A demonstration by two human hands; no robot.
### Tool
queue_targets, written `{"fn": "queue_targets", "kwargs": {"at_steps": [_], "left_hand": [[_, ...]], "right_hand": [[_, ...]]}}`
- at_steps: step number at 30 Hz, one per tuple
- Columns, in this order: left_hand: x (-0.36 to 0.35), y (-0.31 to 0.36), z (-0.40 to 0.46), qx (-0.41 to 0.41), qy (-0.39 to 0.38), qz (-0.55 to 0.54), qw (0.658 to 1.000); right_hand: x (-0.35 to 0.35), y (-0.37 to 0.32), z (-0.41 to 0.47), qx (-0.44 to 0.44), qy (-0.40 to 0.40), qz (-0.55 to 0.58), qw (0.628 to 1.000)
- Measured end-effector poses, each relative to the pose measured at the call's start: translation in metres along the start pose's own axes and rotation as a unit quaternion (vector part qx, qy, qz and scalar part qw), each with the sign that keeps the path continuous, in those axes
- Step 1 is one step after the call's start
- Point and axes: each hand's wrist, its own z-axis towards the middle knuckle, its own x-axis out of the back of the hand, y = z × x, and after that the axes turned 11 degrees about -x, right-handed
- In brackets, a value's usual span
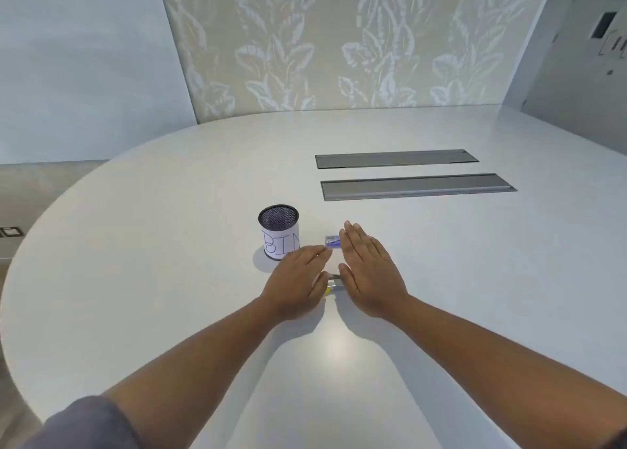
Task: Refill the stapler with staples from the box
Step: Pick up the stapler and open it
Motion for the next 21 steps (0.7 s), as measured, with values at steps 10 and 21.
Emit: {"fn": "queue_targets", "kwargs": {"at_steps": [10,21], "left_hand": [[-0.018,-0.012,-0.010,0.084,-0.028,-0.082,0.993],[-0.026,-0.017,-0.010,0.105,-0.013,-0.128,0.986]], "right_hand": [[-0.019,0.009,-0.008,-0.073,-0.093,0.148,0.982],[-0.021,0.013,-0.005,-0.104,-0.115,0.215,0.964]]}}
